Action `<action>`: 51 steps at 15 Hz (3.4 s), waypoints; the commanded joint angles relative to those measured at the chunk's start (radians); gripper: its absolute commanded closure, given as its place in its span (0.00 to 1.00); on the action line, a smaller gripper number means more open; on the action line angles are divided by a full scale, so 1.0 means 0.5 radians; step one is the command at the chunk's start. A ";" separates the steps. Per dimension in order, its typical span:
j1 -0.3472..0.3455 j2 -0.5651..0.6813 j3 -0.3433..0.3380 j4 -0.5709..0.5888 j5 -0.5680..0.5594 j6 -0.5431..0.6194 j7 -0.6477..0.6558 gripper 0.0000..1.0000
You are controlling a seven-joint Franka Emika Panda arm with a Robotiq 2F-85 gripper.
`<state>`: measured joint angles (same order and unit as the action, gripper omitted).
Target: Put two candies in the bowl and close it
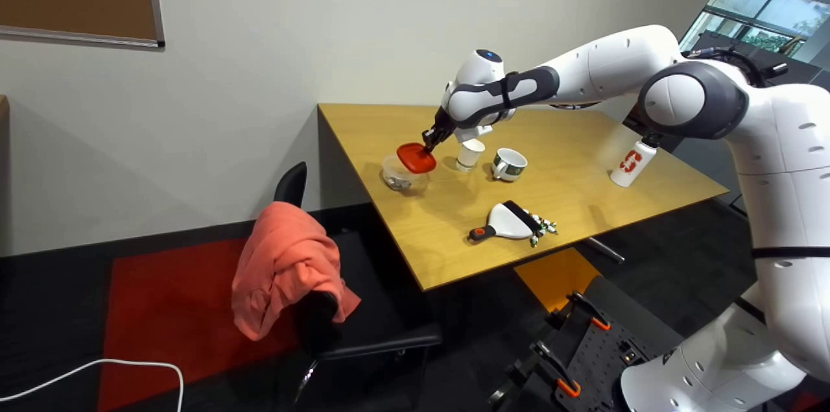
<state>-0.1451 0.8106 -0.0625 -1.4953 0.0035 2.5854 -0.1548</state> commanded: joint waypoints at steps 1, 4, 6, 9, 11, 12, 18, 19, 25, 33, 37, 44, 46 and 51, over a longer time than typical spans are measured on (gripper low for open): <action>-0.015 0.024 0.015 0.033 -0.018 -0.008 0.012 0.93; -0.017 0.047 0.015 0.066 -0.018 -0.010 0.013 0.98; -0.044 0.074 0.045 0.111 0.022 -0.047 0.017 0.98; -0.053 0.108 0.048 0.164 0.047 -0.096 0.045 0.98; -0.065 0.128 0.052 0.200 0.061 -0.120 0.051 0.98; -0.066 0.137 0.049 0.222 0.065 -0.142 0.062 0.98; -0.084 0.215 0.060 0.402 0.111 -0.346 0.098 0.98; -0.083 0.233 0.060 0.435 0.116 -0.379 0.112 0.98; -0.061 0.389 0.037 0.640 0.112 -0.415 0.217 0.98; -0.049 0.572 0.034 0.878 0.103 -0.438 0.270 0.98; -0.047 0.642 0.029 0.977 0.099 -0.468 0.279 0.98; -0.042 0.689 0.033 1.101 0.094 -0.604 0.273 0.60; -0.040 0.668 0.040 1.092 0.097 -0.598 0.265 0.45; 0.000 0.487 0.023 0.911 0.084 -0.554 0.248 0.08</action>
<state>-0.1633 1.1298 -0.0413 -0.9754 0.0532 2.3288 -0.0500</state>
